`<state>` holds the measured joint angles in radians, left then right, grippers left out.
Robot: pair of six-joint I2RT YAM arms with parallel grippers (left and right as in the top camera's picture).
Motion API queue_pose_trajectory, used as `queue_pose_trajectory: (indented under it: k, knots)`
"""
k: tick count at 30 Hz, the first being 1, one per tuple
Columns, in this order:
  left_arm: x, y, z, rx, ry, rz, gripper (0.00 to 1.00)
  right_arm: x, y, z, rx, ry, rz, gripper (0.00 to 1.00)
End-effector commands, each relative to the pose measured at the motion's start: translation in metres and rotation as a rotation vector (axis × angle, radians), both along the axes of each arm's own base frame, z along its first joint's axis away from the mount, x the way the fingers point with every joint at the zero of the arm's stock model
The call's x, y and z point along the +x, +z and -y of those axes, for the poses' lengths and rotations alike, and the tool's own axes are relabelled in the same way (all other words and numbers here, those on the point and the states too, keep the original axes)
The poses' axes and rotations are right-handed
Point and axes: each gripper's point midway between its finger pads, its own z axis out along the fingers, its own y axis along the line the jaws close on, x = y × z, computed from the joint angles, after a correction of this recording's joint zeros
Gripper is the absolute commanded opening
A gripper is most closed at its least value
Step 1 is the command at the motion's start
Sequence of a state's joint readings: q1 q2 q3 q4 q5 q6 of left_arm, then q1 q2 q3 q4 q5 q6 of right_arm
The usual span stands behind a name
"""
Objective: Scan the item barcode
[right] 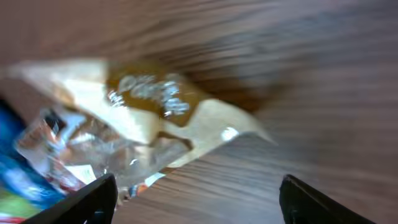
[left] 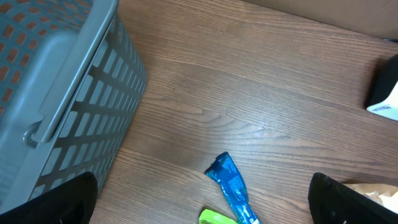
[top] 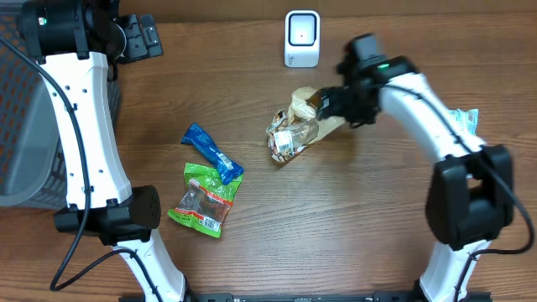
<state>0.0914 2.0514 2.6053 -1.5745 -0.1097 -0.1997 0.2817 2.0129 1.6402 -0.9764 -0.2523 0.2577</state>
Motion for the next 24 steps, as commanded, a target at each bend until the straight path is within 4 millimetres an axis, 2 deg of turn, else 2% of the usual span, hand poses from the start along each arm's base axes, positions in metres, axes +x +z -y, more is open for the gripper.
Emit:
queue_pose_trajectory:
  k: [1,4,9,13,20,24]
  knots:
    - [-0.005,0.014,0.003,0.014,-0.015,0.034,1.00,-0.003,0.017,0.008,0.262,-0.252,-0.156,0.84]
    - [-0.004,0.014,0.003,0.013,-0.016,0.034,1.00,-0.014,-0.003,0.001,0.322,-0.320,-0.245,0.84]
    - [-0.004,0.014,0.003,0.013,-0.015,0.034,1.00,-0.029,-0.033,-0.032,0.401,-0.359,-0.296,0.86]
    - [-0.004,0.014,0.003,0.013,-0.015,0.034,1.00,-0.023,-0.056,-0.045,0.367,-0.481,-0.243,0.86]
    - [-0.004,0.014,0.003,0.013,-0.015,0.033,0.99,-0.003,-0.064,-0.038,0.286,-0.581,-0.111,0.84]
    - [-0.004,0.014,0.003,0.013,-0.015,0.033,1.00,0.005,-0.075,-0.034,0.213,-0.608,-0.039,0.74]
